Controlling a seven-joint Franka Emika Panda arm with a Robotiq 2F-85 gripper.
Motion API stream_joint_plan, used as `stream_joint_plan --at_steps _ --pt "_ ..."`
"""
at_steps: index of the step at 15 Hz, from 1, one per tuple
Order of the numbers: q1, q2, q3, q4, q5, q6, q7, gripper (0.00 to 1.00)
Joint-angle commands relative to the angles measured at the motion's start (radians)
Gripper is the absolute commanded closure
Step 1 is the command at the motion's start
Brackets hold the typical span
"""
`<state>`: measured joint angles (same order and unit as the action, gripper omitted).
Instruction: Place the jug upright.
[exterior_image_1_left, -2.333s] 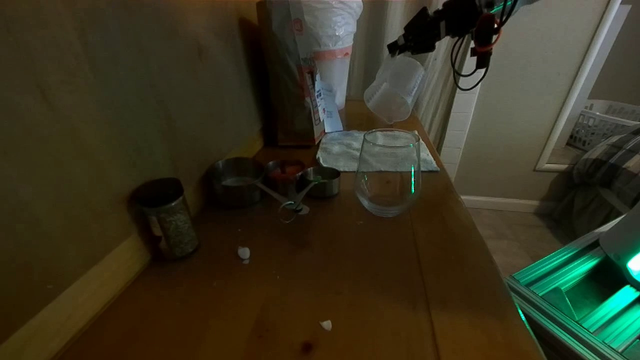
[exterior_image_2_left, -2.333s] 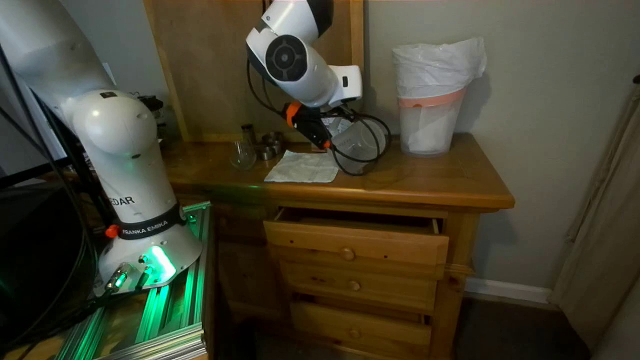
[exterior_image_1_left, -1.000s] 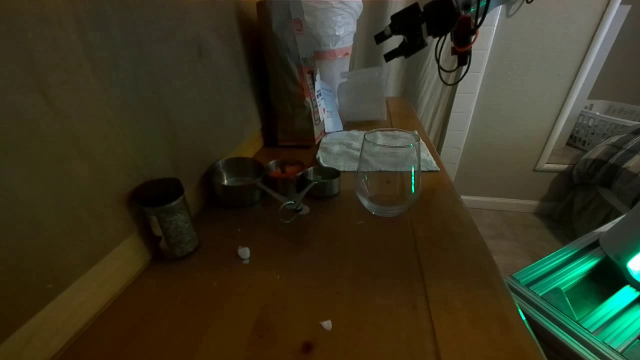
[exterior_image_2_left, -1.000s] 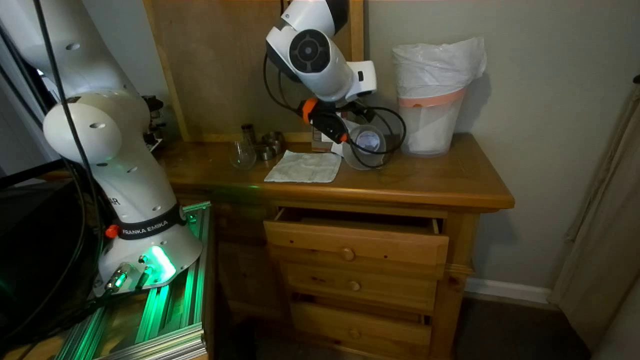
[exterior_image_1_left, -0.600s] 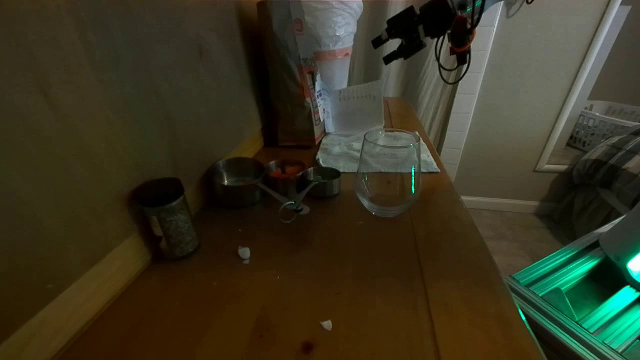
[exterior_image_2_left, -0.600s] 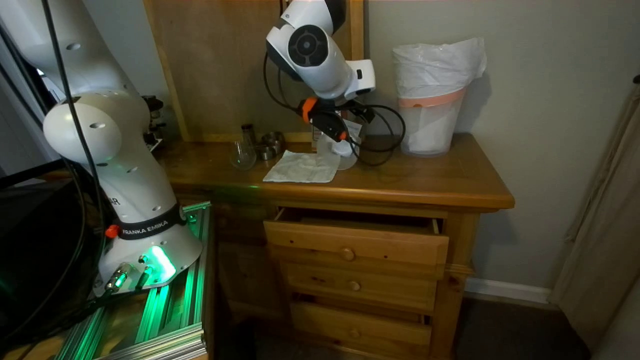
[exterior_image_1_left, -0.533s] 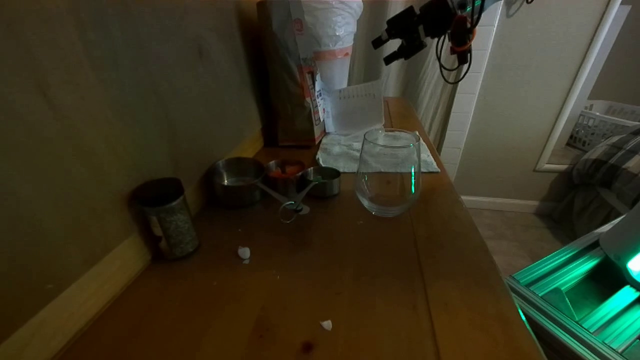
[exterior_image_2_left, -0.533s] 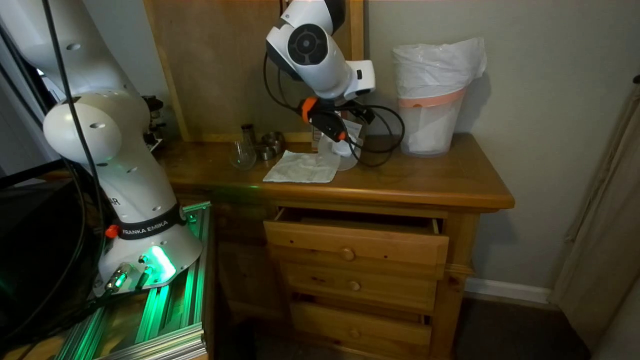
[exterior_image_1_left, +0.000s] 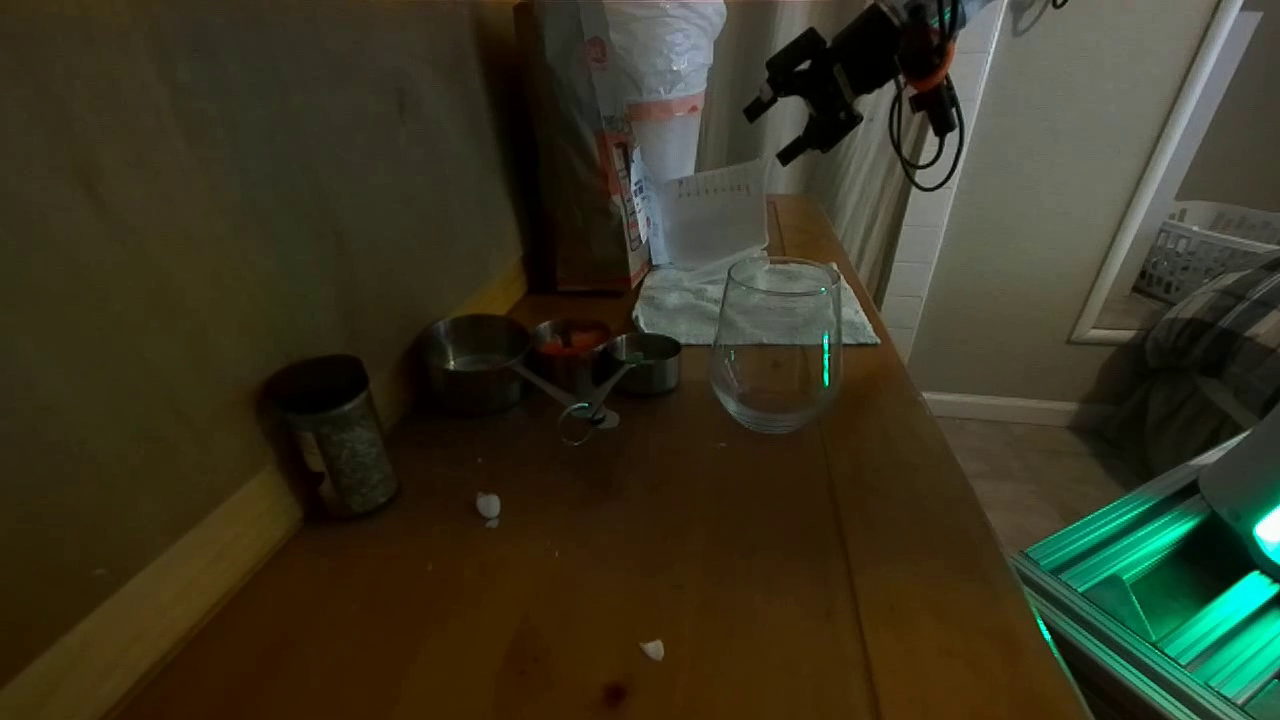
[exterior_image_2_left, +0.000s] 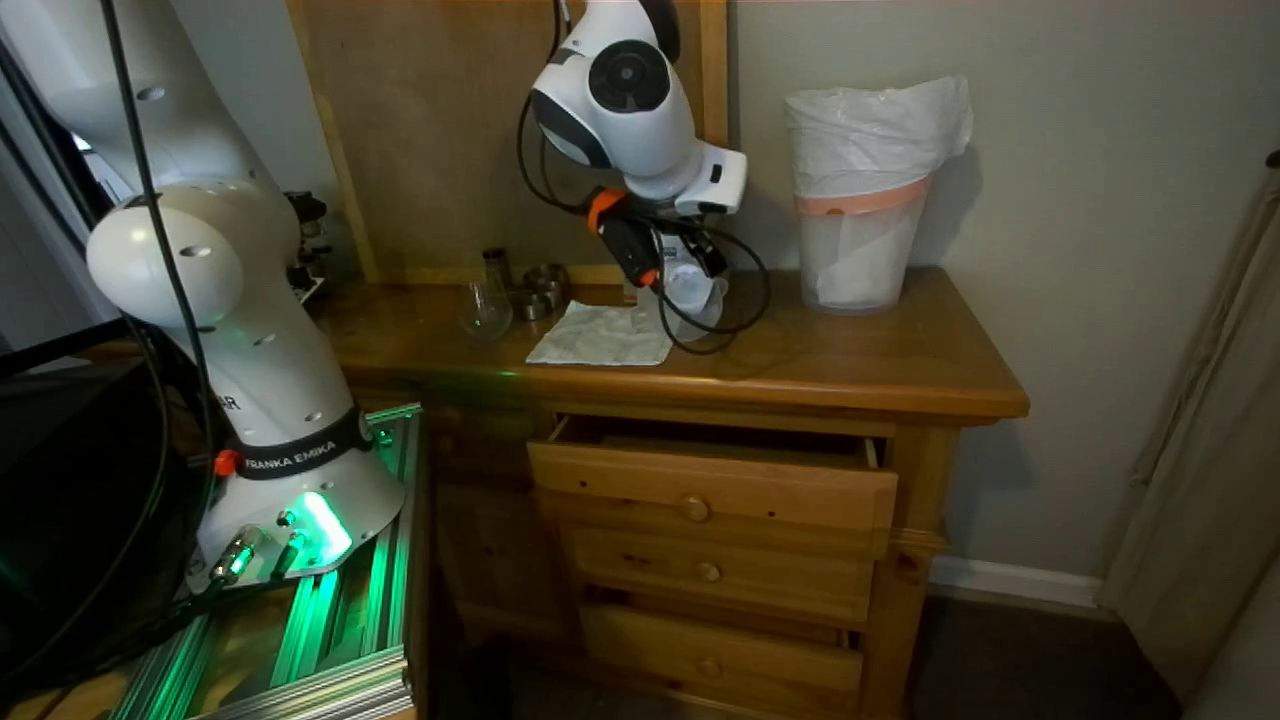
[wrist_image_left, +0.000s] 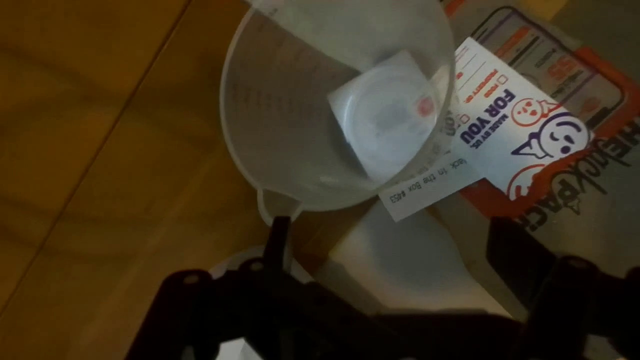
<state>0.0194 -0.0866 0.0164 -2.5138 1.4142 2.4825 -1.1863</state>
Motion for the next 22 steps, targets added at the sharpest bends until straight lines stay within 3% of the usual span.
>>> stream_joint_plan --at_steps 1,6,7,9,10,12,13,14,15,16,20,22 --pt "-0.012 0.024 -0.012 0.011 -0.056 -0.101 0.162 0.00" --pt "-0.019 0.079 -0.025 0.041 -0.023 -0.182 0.259 0.00" --pt "-0.021 0.091 -0.030 0.046 -0.017 -0.203 0.270 0.04" --pt "-0.027 0.111 -0.038 0.056 -0.008 -0.229 0.290 0.29" --pt "-0.030 0.120 -0.041 0.062 -0.005 -0.240 0.297 0.31" --pt "-0.036 0.141 -0.047 0.075 0.000 -0.262 0.313 0.47" --pt "-0.040 0.151 -0.050 0.081 0.005 -0.273 0.318 0.41" --pt "-0.044 0.162 -0.053 0.088 0.009 -0.284 0.323 0.46" --pt "-0.046 0.171 -0.055 0.095 0.011 -0.292 0.327 0.54" --pt "-0.049 0.181 -0.057 0.102 0.015 -0.301 0.332 0.67" --pt "-0.056 0.199 -0.064 0.121 0.023 -0.316 0.356 0.94" --pt "-0.060 0.195 -0.068 0.129 0.030 -0.320 0.368 1.00"
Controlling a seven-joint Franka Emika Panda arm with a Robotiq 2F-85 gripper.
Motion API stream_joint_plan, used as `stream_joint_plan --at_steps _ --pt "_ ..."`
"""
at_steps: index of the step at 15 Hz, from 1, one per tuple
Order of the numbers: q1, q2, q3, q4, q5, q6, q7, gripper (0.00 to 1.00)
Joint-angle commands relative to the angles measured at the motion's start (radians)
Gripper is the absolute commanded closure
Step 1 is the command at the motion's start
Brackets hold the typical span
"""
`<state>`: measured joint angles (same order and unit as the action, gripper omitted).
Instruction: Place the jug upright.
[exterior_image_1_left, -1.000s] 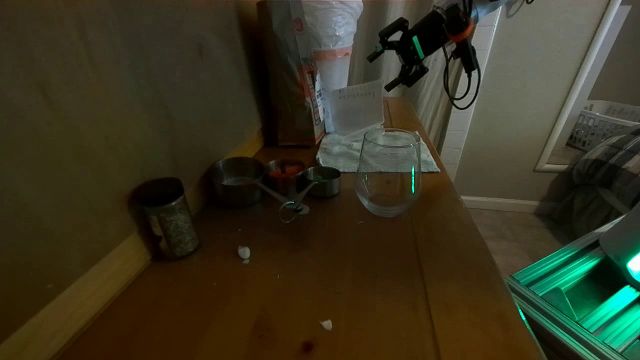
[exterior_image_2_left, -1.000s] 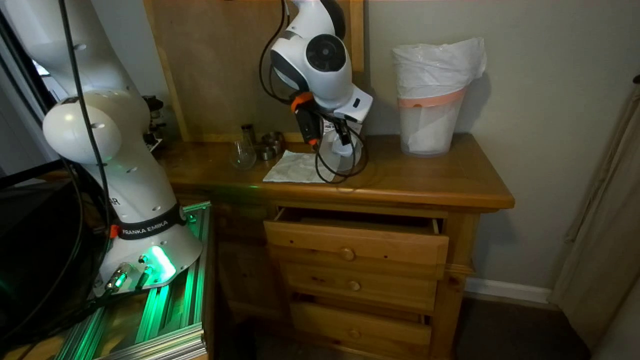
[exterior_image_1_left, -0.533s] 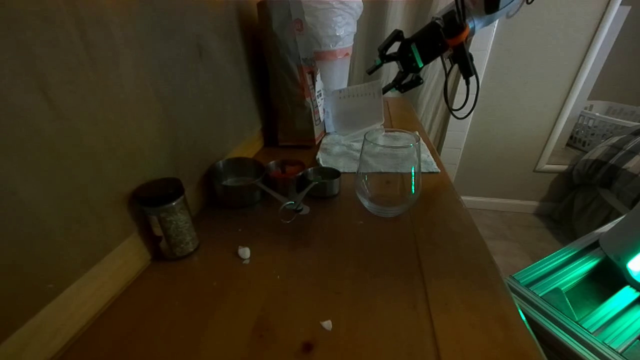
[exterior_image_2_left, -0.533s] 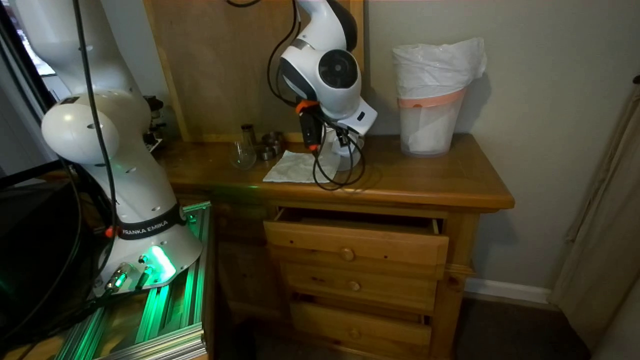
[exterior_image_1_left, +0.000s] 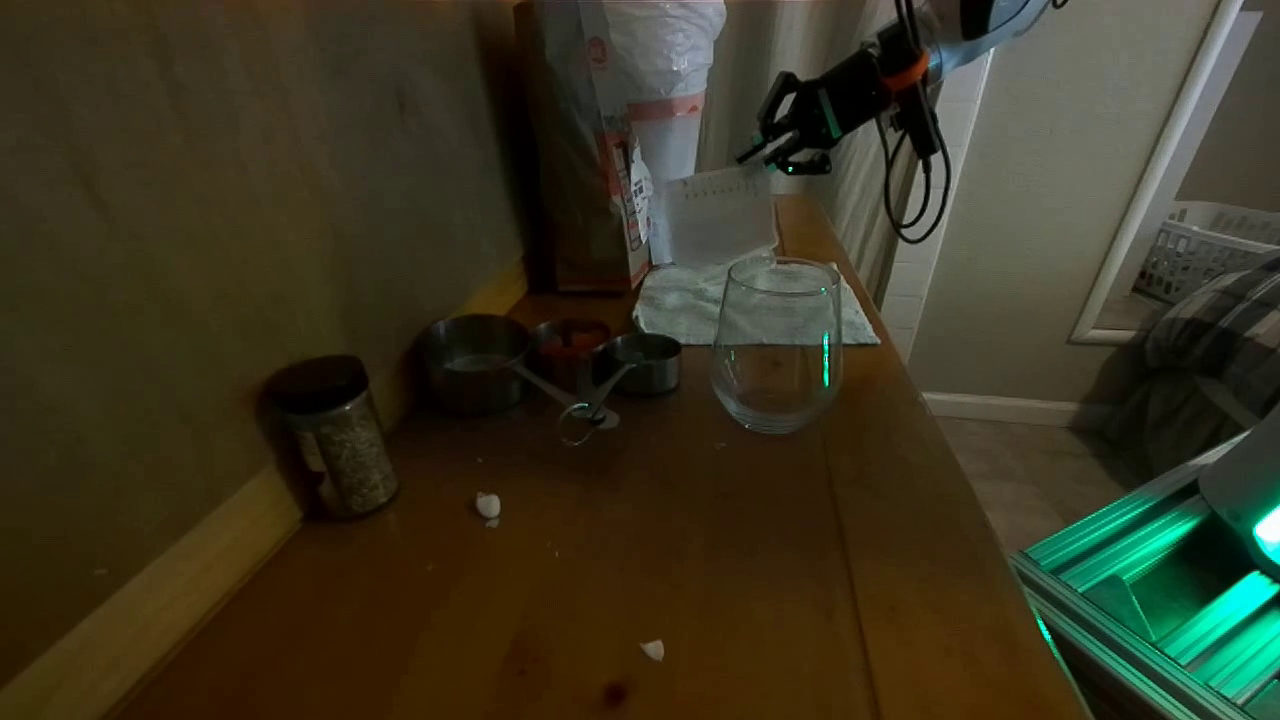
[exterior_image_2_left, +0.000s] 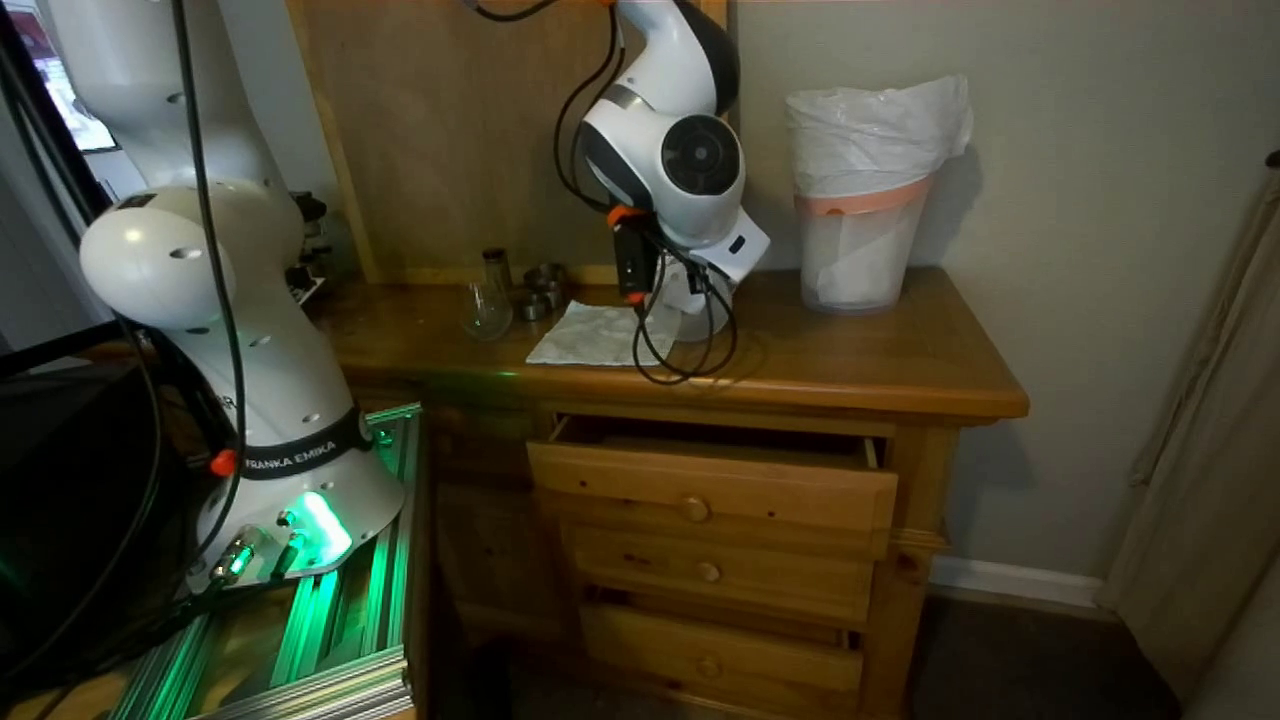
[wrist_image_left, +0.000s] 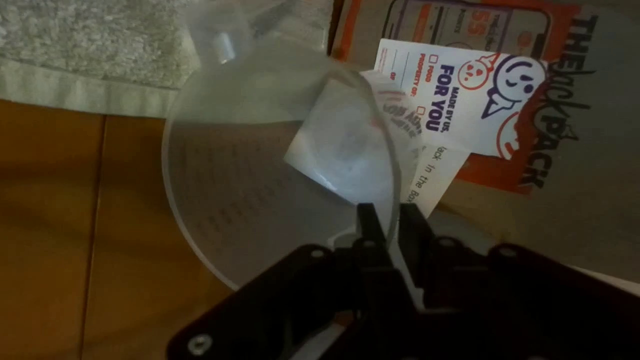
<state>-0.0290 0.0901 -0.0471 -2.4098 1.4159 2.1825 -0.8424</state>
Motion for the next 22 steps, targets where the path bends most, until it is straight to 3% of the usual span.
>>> stream_joint_plan --at_steps 1,13,18,22 --pt "-0.013 0.015 -0.006 0.029 0.033 -0.023 0.031 1.00" --pt "-0.003 -0.072 0.001 0.053 0.055 -0.082 0.071 0.99" --pt "0.025 -0.161 0.034 0.060 -0.146 0.040 0.225 0.99" --pt "0.030 -0.210 0.072 0.057 -0.442 0.148 0.431 0.99"
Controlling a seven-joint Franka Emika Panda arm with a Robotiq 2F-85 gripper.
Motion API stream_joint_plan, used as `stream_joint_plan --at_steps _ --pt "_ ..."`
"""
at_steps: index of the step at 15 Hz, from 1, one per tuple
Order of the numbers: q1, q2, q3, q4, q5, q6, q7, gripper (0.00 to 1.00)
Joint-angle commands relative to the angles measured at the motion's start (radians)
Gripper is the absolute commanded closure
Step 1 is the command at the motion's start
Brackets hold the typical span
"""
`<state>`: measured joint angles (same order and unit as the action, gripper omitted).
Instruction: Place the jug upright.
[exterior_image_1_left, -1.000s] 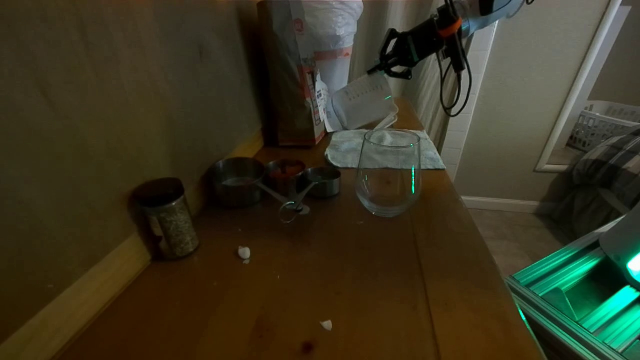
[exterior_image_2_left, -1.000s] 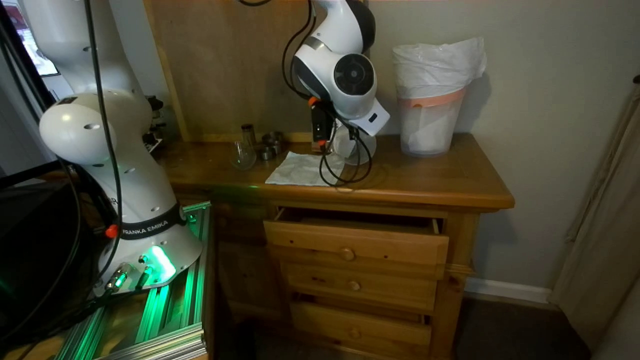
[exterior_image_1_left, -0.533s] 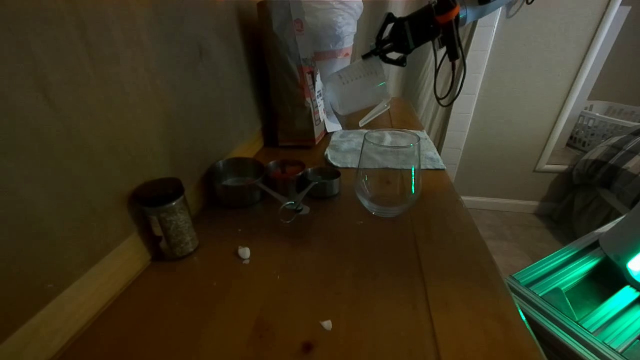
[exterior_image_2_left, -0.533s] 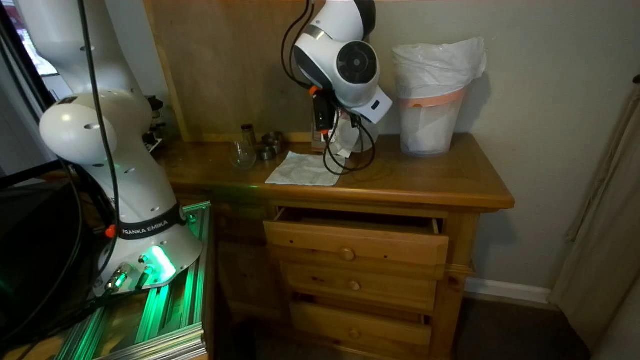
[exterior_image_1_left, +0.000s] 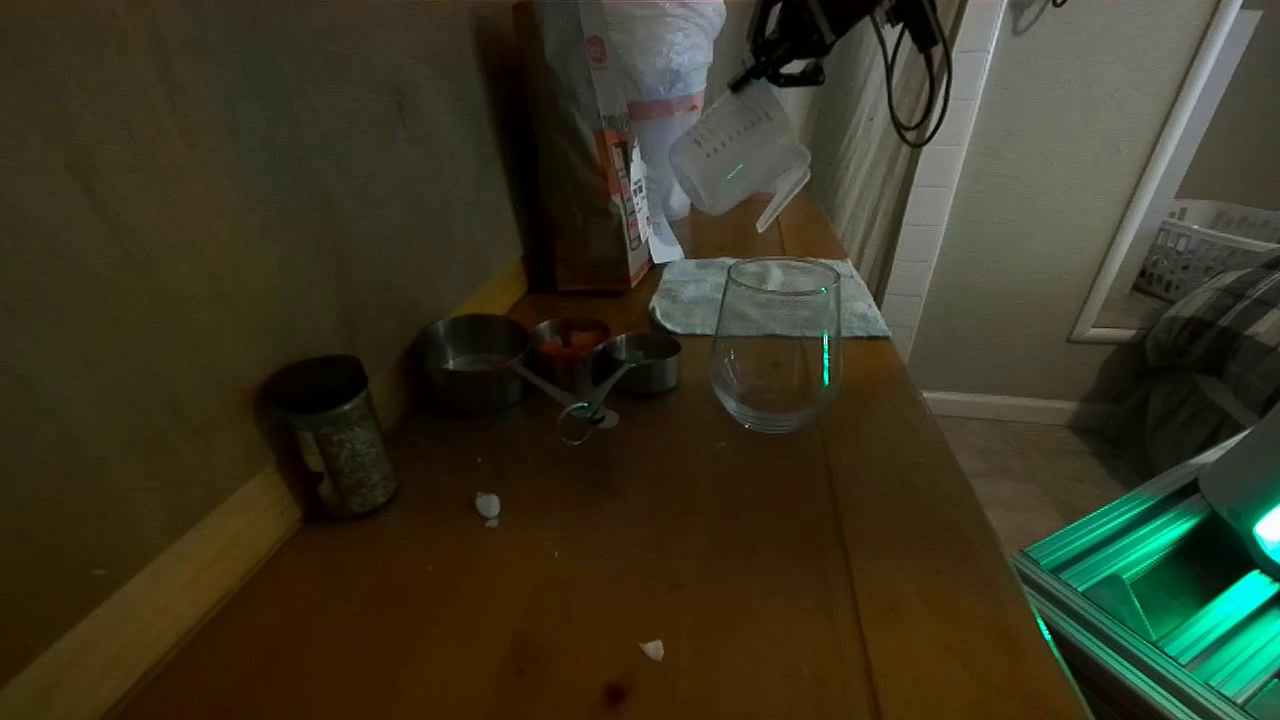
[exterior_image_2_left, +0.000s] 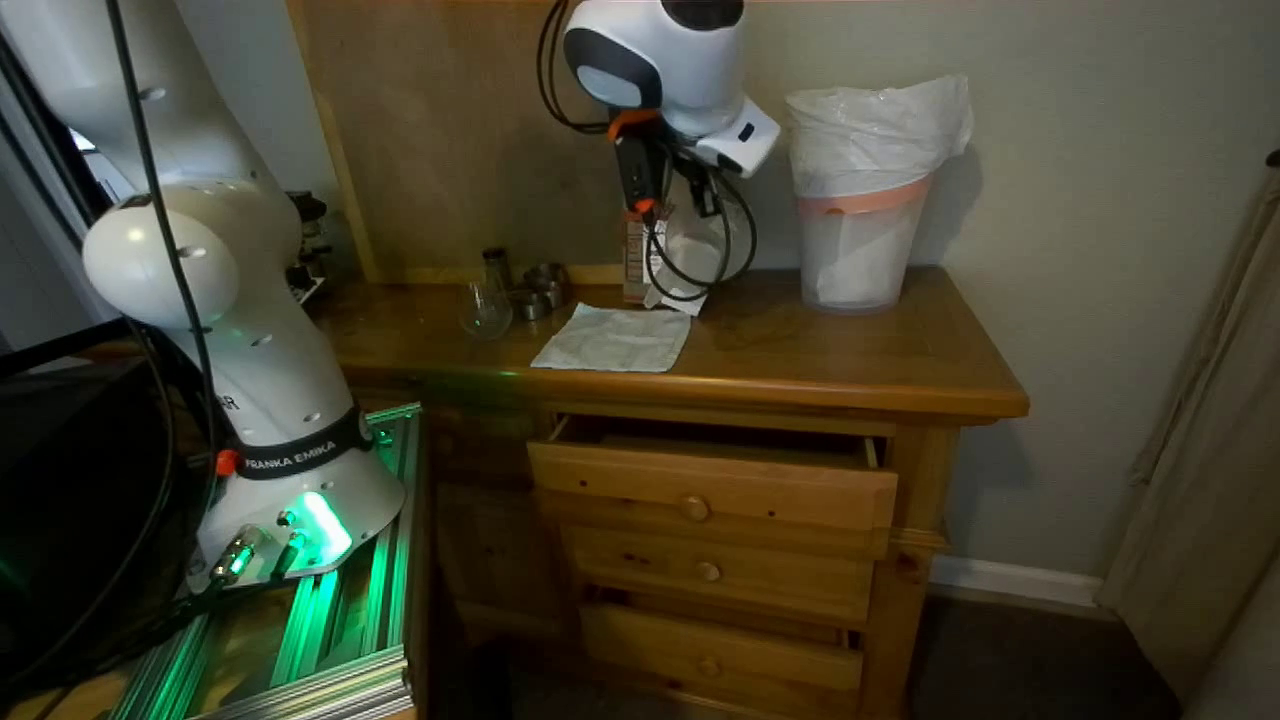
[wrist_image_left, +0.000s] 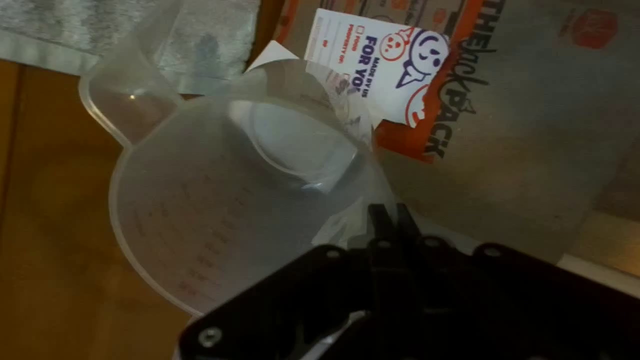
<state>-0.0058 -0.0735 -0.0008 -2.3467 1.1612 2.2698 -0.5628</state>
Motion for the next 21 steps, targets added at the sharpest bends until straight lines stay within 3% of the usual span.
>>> stream_joint_plan --at_steps 1,8,12,14,21 --pt "0.005 -0.053 0.037 -0.006 -0.269 0.075 0.206 0.99" --pt "0.011 -0.038 0.079 0.028 -0.836 0.053 0.528 0.99" --pt "0.031 -0.011 0.096 0.074 -1.102 0.040 0.602 0.99" --pt "0.043 0.011 0.101 0.092 -1.176 0.053 0.610 0.99" --pt "0.081 0.101 0.104 0.135 -1.188 0.096 0.592 0.99"
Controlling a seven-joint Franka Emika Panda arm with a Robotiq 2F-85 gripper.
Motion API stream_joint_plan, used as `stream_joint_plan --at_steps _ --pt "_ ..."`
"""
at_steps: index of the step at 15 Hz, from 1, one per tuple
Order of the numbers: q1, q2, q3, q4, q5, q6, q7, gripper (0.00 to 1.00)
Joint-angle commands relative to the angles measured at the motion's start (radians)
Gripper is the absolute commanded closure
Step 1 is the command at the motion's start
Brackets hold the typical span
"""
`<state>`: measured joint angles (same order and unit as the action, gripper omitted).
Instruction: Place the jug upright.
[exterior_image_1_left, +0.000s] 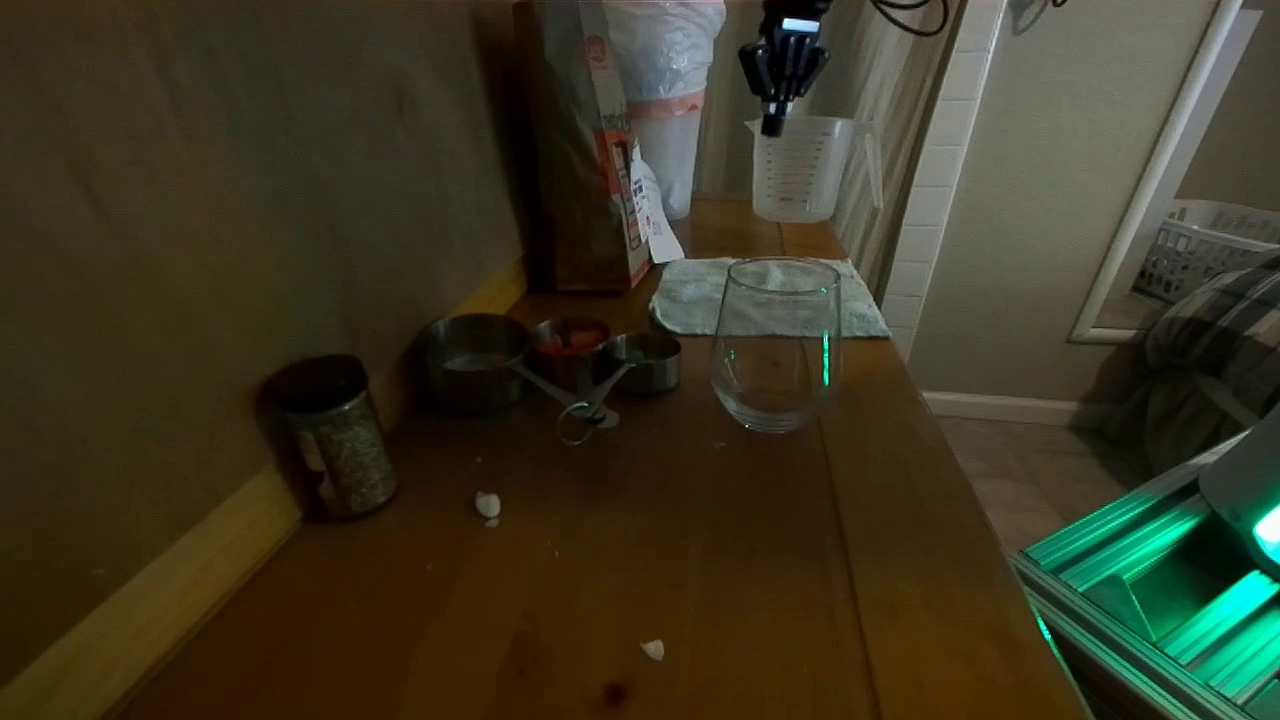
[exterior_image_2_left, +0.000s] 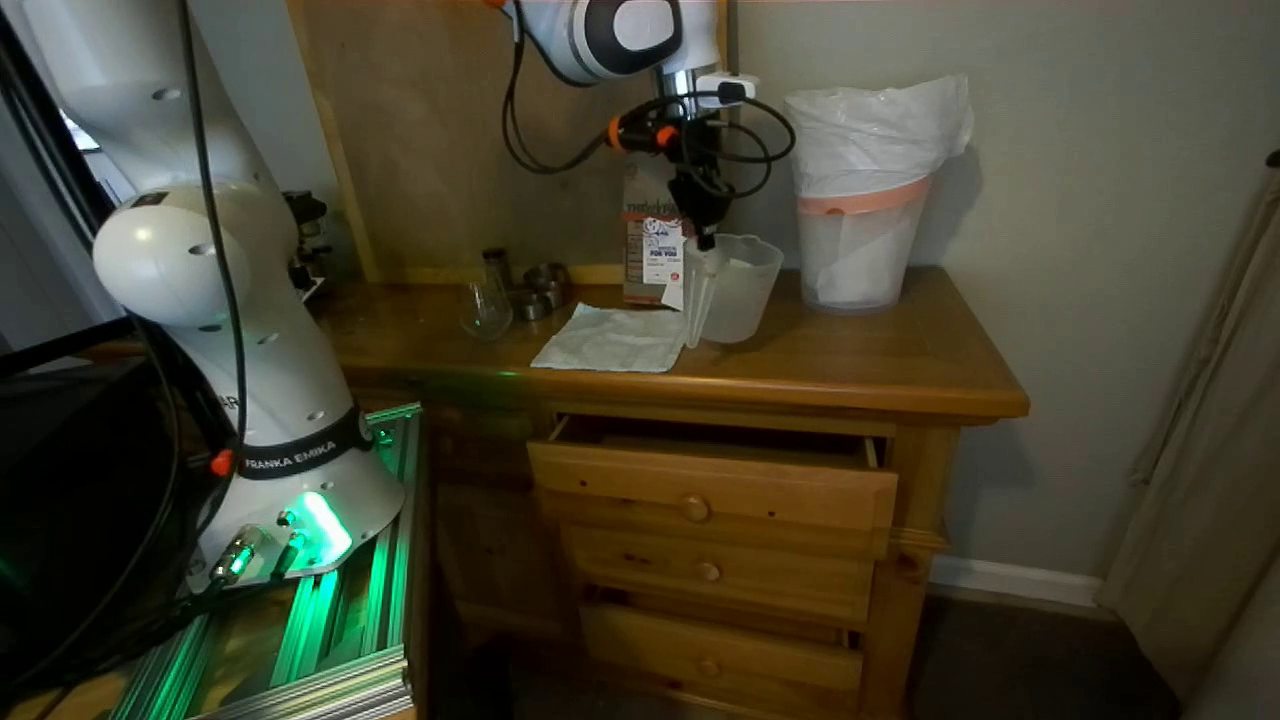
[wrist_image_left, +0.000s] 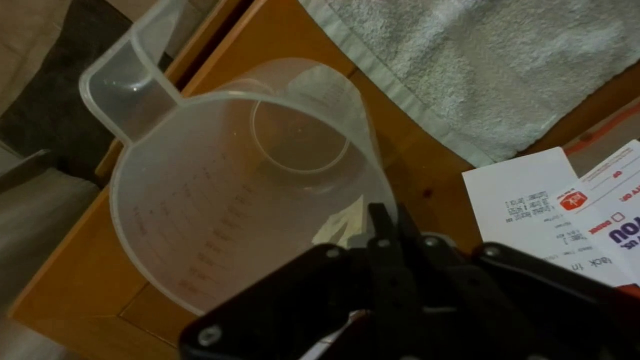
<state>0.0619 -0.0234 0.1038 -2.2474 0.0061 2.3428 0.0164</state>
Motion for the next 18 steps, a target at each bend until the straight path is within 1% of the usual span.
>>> stream_joint_plan --at_steps 1,5,6,7,12,13,17,18 --pt "0.017 0.063 -0.001 0.040 -0.036 0.029 0.014 0.99" --pt "0.025 0.102 -0.005 0.044 -0.062 0.063 0.023 0.99" --pt "0.027 0.109 -0.005 0.045 -0.069 0.073 0.033 0.71" --pt "0.028 0.113 -0.004 0.048 -0.067 0.071 0.021 0.70" --pt "0.043 0.100 -0.001 0.055 -0.105 0.067 0.036 0.37" --pt "0.046 0.093 -0.001 0.056 -0.111 0.063 0.041 0.29" --pt "0.057 0.037 0.001 0.053 -0.150 0.046 0.094 0.02" --pt "0.057 0.012 0.000 0.047 -0.156 0.029 0.119 0.00"
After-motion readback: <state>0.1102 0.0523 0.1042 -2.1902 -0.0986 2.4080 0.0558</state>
